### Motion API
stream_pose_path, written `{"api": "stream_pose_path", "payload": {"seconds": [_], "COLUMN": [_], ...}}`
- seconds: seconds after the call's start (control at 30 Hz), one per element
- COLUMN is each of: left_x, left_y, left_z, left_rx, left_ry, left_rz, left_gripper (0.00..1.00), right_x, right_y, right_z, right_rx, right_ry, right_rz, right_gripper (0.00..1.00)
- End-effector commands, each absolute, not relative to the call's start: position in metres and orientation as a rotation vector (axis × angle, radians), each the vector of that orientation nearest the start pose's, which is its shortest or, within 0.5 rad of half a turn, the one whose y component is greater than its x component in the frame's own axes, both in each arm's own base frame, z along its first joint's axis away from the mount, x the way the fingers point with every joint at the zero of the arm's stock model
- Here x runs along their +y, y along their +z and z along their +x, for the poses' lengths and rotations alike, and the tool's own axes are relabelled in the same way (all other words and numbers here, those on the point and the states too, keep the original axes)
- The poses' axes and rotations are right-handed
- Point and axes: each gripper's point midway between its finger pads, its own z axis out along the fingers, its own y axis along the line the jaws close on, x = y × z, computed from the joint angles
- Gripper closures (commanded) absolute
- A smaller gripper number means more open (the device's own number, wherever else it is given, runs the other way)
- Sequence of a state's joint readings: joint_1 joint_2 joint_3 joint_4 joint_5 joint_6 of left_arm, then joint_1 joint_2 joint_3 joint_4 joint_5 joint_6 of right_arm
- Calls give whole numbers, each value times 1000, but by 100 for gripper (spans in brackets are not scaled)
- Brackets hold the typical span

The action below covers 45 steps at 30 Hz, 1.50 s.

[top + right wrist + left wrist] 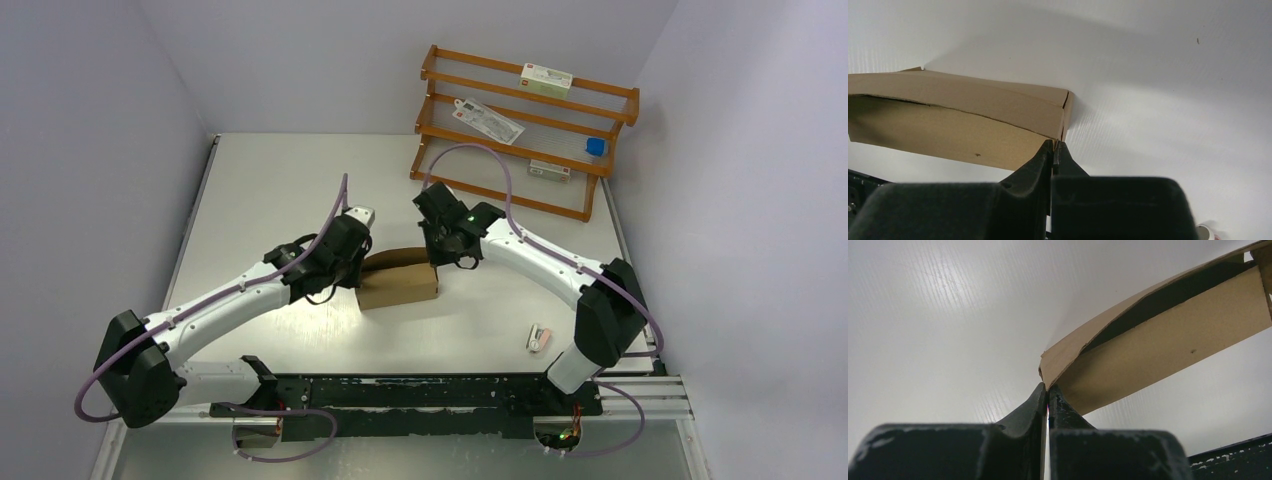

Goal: Fold the paper box

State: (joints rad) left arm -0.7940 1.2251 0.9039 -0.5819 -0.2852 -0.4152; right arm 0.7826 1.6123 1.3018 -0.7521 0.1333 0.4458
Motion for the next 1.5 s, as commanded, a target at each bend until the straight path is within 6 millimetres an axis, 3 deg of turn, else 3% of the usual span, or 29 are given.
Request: {"api": "stream_pose_path", "payload": {"seconds": [0.0,0.23,0.53,0.83,1.13,1.47], "left_x": [-235,-238,-236,-238,-245,-244], "left_y": [135,139,150,175,171,183], "left_z": [232,232,240,244,246,255], "left_rx": [2379,2373,2339,2272,2319,2317], "left_ry": [-412,-437,-435,-504,-515,-516], "left_rz": [363,340,242,137,86,-26], "left_gripper": [95,95,95,95,95,95], "right_x": [289,287,284,277,276,277], "right_y": [126,117,120,114,115,108], "right_z": [253,250,249,248,246,241], "right_rx": [2596,2602,2568,2562,2533,2533], "right_ry": [460,461,453,406,336,300], "right_rz": [-427,-419,-406,-410,-411,-421], "right_gripper": [100,100,100,100,100,100]}}
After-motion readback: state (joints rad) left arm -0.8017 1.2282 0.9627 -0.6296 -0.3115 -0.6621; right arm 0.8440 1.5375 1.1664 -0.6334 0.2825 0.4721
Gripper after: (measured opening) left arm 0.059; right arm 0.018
